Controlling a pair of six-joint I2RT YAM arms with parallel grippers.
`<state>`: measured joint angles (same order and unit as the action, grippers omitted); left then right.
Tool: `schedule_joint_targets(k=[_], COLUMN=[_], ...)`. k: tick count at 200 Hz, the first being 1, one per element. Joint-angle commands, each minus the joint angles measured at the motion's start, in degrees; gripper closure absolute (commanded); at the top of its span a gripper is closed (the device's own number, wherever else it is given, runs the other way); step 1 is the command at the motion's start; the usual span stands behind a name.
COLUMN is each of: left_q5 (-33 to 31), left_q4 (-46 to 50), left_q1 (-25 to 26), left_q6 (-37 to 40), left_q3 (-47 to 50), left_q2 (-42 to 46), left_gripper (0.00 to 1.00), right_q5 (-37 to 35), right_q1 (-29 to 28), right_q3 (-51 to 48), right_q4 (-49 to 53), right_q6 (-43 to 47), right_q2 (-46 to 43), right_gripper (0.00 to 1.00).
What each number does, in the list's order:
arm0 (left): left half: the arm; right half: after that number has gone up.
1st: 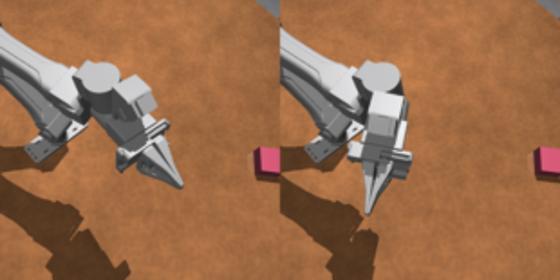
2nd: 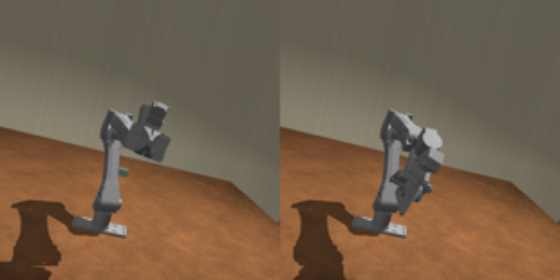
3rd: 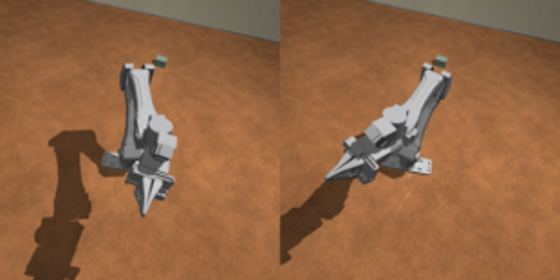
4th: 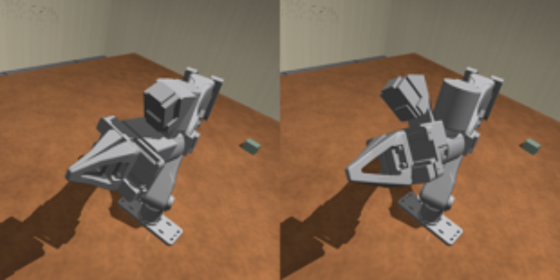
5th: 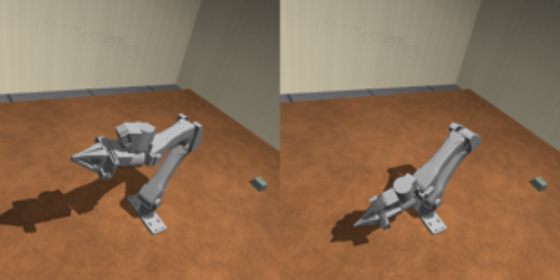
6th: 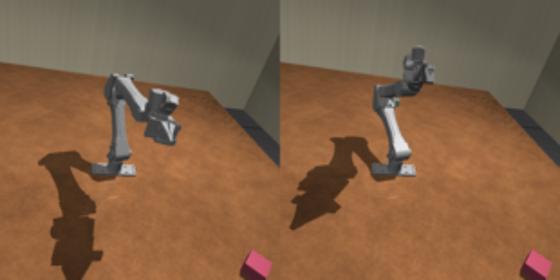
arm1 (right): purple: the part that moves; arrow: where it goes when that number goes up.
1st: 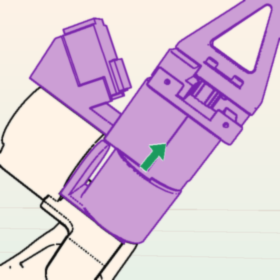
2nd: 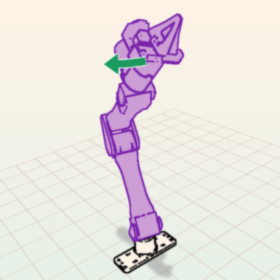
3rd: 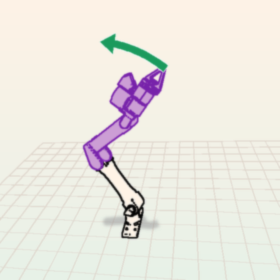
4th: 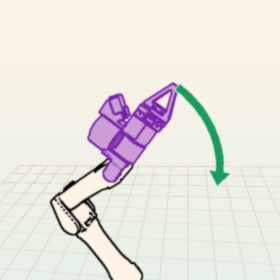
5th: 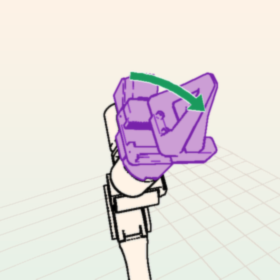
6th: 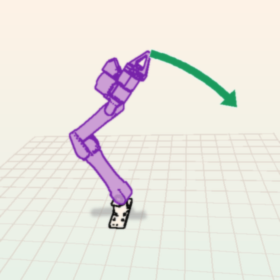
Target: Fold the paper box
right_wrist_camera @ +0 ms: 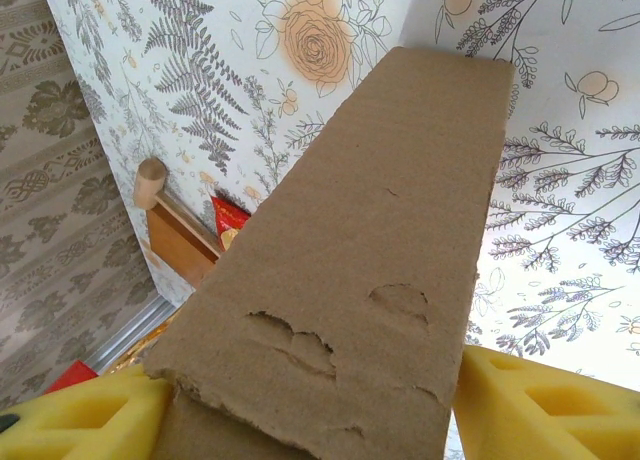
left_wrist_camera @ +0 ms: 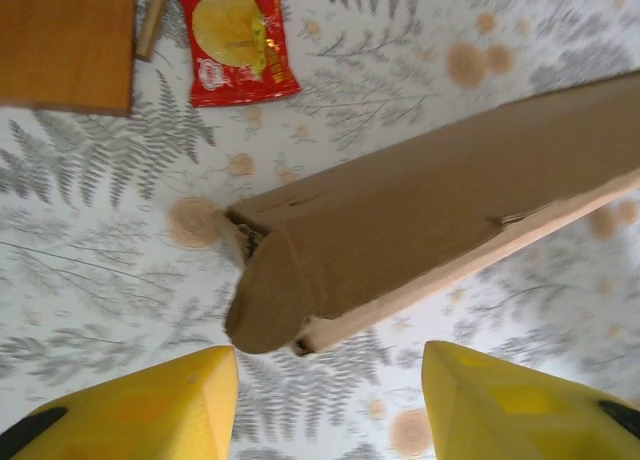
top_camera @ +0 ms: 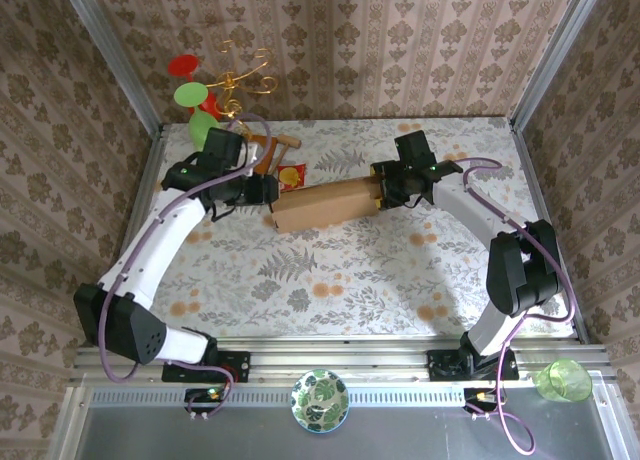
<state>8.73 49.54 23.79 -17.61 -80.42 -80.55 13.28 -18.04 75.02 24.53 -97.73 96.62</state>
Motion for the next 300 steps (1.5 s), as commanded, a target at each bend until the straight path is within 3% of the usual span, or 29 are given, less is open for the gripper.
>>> schedule_joint_targets(k=[1,38,102,174,216,300], left_q5=[-8.4,-13.0,-11.5,-11.4,-7.2,3.7], left_q4=[3.4,3.6,2.9,3.9,5.6,12.3], left_q1=[1.7,3.7,3.7,3.8,2.7,-0.9], left_q6=[10.4,13.4,11.1,8.6,4.7,-4.1], left_q3=[-2.2,-1.2,-3.1,-4.6,-6.8,-12.7], left_q2=[-1.6,-3.7,-7.3,-8.4,-10.2,-13.8], left_gripper=[0.47,0.49,0.76,0.86,0.97,0.98], right_q5=[-1.3,-1.3,-1.0,-1.0,-1.0,-1.2], right_q1=[-0.2,-0.2,-0.2,0.2,0.2,0.0], right_q3=[1.4,1.3,1.6,1.5,1.7,1.4], right_q4=[2.5,2.4,2.0,2.1,2.4,2.6], right_q6=[-0.9,-1.0,-1.1,-1.1,-0.9,-0.8], right_q2=[1.2,1.5,1.9,1.9,2.2,2.7], right_gripper=[0.35,0.36,0.38,0.39,0.4,0.41])
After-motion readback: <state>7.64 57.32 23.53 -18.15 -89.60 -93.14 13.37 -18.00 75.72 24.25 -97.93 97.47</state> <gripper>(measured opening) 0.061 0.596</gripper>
